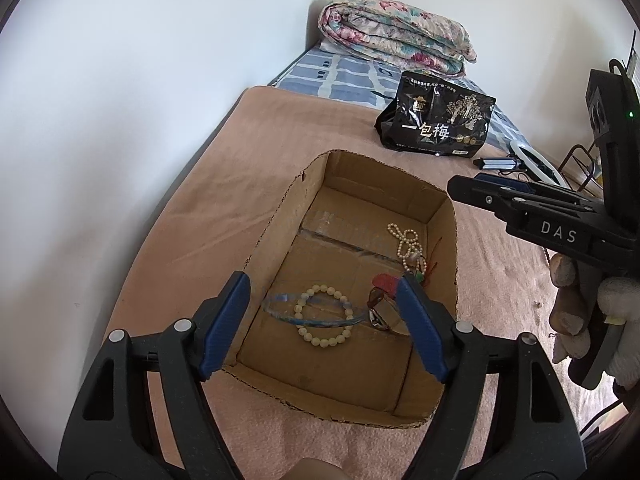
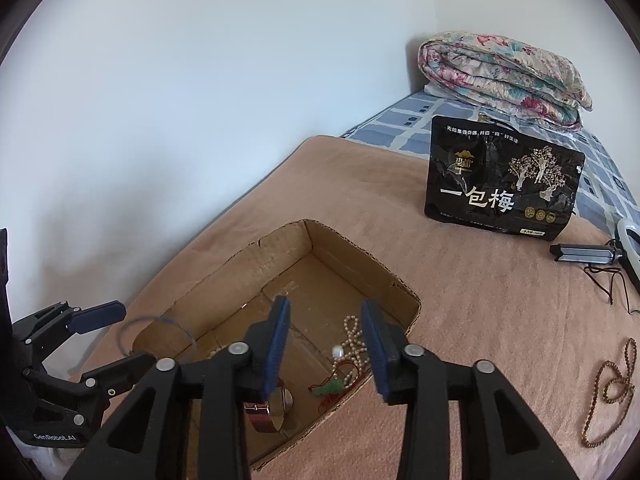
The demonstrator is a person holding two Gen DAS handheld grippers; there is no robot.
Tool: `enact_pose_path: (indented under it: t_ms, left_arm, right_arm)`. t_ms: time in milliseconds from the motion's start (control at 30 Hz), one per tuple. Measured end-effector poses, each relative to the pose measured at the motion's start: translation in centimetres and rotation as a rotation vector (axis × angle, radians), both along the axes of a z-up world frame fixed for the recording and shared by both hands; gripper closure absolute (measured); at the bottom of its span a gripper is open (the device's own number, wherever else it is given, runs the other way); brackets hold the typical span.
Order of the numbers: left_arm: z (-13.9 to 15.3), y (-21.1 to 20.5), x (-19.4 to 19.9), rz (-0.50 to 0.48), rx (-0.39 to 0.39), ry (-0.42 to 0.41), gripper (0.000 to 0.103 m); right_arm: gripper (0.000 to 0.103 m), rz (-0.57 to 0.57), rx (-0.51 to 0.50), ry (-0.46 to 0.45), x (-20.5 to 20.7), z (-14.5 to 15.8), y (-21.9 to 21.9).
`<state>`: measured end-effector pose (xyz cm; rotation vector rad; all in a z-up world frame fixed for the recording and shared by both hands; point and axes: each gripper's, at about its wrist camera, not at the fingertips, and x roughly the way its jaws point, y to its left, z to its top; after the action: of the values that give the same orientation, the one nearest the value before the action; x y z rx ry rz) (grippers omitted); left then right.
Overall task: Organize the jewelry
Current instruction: 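Open the left tool dropping the bangle while the right tool releases the earring into the box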
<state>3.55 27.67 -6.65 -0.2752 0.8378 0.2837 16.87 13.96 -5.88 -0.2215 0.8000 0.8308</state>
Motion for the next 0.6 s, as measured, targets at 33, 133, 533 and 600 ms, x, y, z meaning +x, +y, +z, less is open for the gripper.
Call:
enact_pose_path:
  t_ms: [33,133,533,600]
  left_arm:
    - [0.0,-0.1,0.0,-0.002,0.005,0.004,0.025]
    - [-0.1,-0.6,0.2,-0.007,0.031,0.020,0.022]
    - [-0.2,-0.5,0.5,0.013,0.029,0.034,0.021]
    - [-0.2,-0.5,0.5,0.014,0.029,0.032,0.021]
  right_arm:
    - [0.037,-0.011,0.005,-0.008,0.0,0.1,-0.1]
    - [0.016,-0.039,0.020,-0.026,0.0,0.5,-0.3]
    - [0.002,-0.055,0.017,-0.047,-0.1,1.2,-1.0]
    - [0.002,-0.055,0.015,-0.050,-0.2,1.3,-1.1]
